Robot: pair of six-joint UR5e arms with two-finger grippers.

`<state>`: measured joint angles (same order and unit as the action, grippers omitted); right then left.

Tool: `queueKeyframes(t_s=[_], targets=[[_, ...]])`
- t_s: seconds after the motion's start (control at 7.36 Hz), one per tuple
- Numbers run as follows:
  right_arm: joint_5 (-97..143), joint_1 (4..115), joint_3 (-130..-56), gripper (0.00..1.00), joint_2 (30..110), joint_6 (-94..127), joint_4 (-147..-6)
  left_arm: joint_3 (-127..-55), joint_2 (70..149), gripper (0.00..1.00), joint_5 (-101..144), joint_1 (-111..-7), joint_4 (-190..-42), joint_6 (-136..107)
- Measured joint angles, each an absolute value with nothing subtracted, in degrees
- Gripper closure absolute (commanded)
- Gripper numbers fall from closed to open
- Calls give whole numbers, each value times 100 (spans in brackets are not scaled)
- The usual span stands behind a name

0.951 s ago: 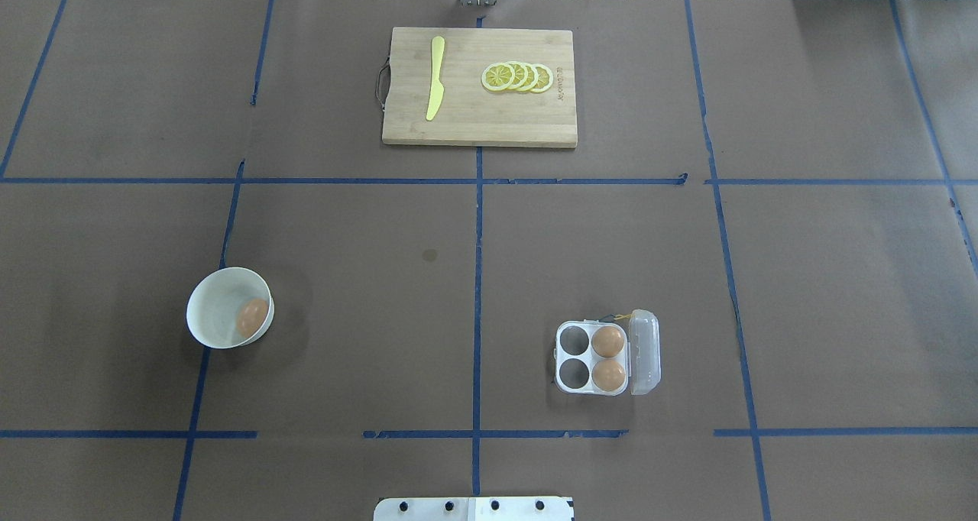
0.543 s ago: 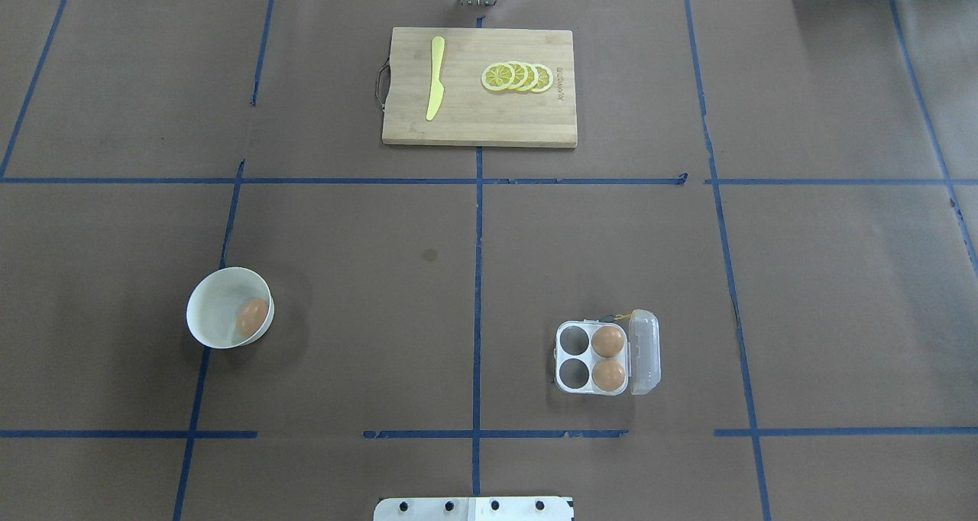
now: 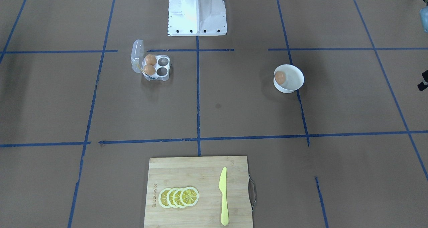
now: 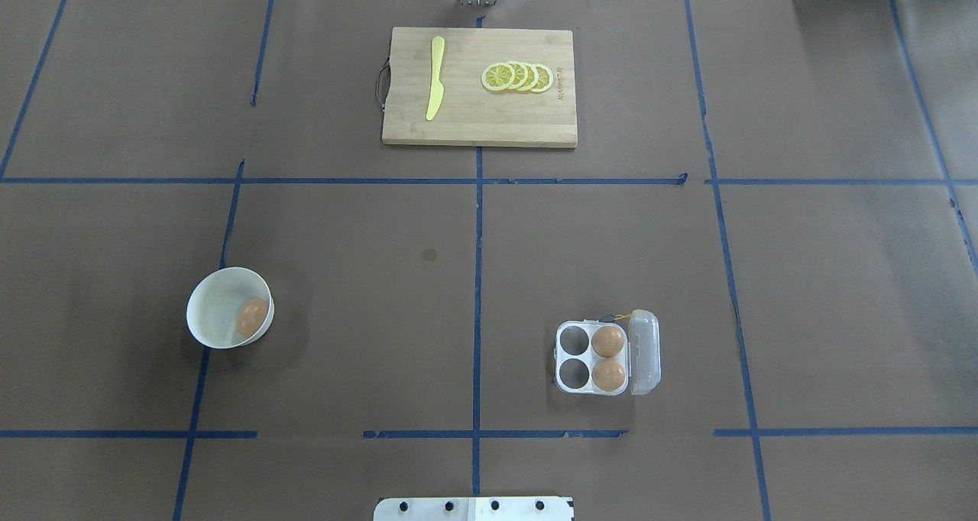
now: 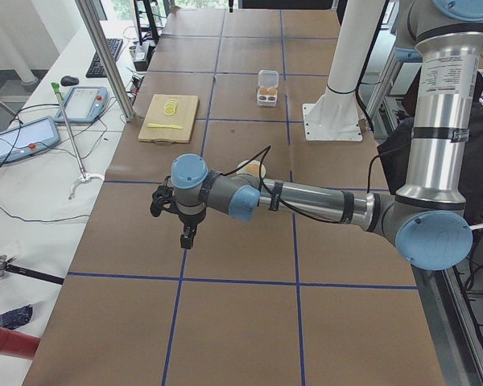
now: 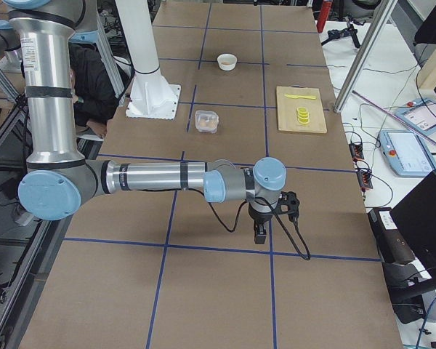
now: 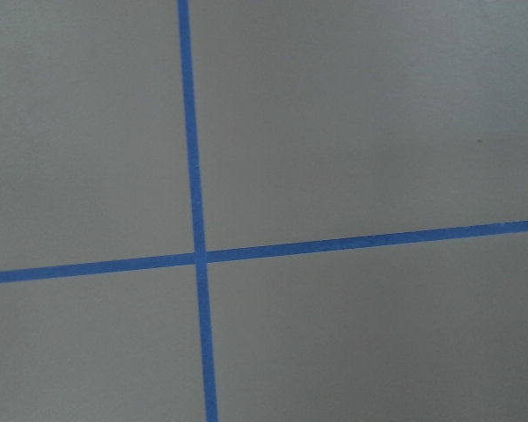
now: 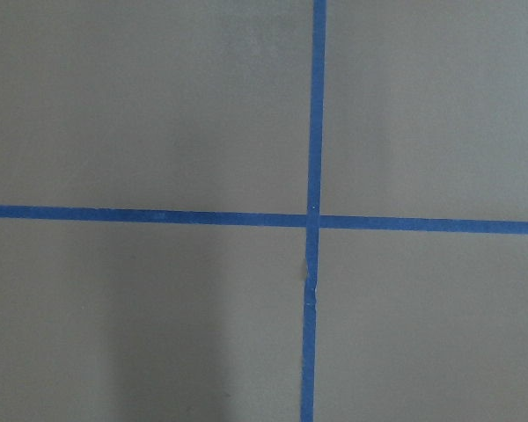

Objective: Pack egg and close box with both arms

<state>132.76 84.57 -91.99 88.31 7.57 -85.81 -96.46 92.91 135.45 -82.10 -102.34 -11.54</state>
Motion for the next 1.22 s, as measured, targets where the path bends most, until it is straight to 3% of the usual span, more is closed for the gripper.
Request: queueKeyframes(t_s=[0.41, 0.95, 1.22], targets=[[13228, 8406, -9535, 0, 8777, 770, -8318, -9946, 9740, 0, 13583, -8207, -10569, -1154], [13245, 8402, -9753, 0, 8773, 824, -8014, -9773, 9736, 0, 13606, -8130, -13126, -1468], [13247, 8399, -9754, 0, 8785, 817, -7893, -9878, 9606, 0, 13694, -7454, -13763, -1913]])
